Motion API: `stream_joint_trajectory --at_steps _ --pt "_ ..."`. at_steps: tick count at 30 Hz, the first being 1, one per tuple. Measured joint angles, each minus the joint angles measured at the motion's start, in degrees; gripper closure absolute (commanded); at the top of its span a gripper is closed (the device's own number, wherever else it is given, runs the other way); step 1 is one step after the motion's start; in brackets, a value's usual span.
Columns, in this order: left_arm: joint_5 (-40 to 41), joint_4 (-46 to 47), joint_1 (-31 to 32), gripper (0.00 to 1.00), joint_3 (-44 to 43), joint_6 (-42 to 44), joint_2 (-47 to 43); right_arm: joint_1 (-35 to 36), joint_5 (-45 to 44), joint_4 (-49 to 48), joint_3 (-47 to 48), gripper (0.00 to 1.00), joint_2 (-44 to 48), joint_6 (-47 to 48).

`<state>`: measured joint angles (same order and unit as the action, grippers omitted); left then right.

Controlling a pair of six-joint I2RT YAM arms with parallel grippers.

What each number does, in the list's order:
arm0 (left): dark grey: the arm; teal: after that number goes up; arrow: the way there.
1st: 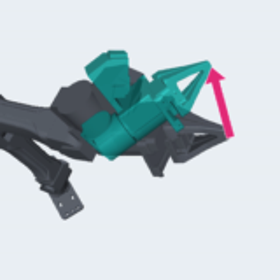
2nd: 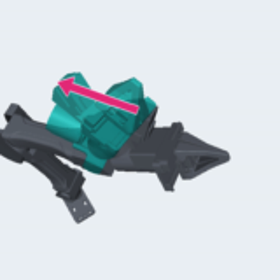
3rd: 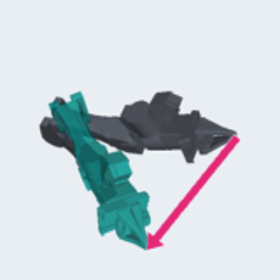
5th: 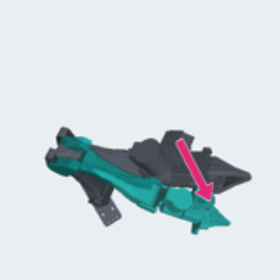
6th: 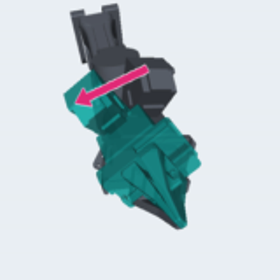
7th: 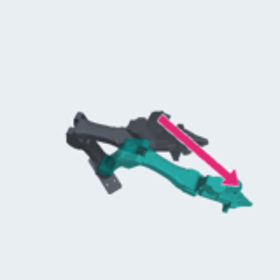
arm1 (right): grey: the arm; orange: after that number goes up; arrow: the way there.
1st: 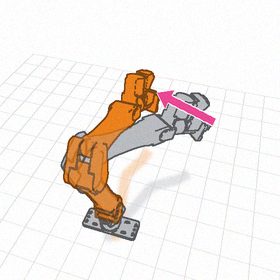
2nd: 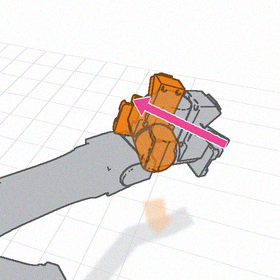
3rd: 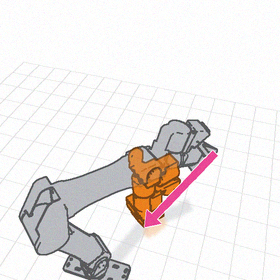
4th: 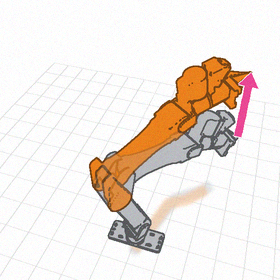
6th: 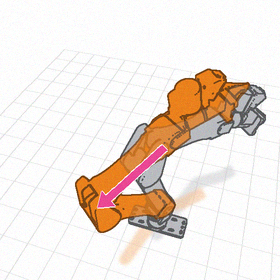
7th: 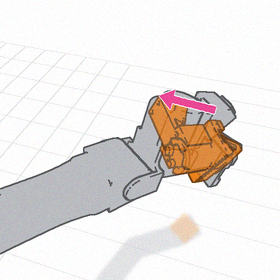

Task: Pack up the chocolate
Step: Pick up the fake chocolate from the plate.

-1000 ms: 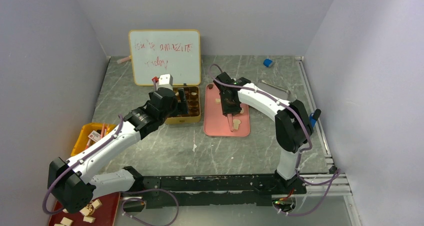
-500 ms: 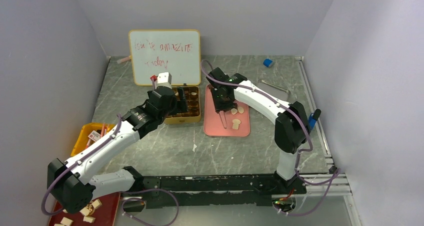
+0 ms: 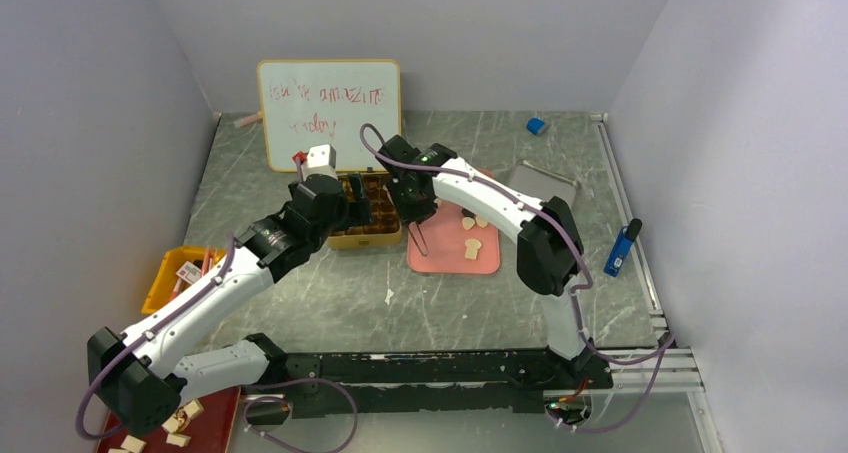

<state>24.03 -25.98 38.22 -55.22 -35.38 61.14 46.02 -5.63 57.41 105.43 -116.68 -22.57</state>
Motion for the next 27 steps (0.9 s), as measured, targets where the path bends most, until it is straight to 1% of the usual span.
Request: stream_joint_trajectory --at_steps 11,21,25,27 --pt "0.28 -0.50 0.00 0.08 0.00 -0.28 -0.33 0.15 0.52 1.49 5.99 0.98 -4.50 1.70" --pt "0.74 -1.51 0.00 0.07 0.00 -0.26 -0.59 0.20 1.73 1.70 8.04 0.98 -8.07 2.40" --pt "0.85 -1.57 0.00 0.07 0.00 -0.26 -0.59 0.20 1.75 1.77 8.22 0.94 -8.50 2.71" --pt "0.85 -1.64 0.00 0.07 0.00 -0.26 -0.59 0.20 1.79 1.73 8.48 0.90 -8.61 2.86"
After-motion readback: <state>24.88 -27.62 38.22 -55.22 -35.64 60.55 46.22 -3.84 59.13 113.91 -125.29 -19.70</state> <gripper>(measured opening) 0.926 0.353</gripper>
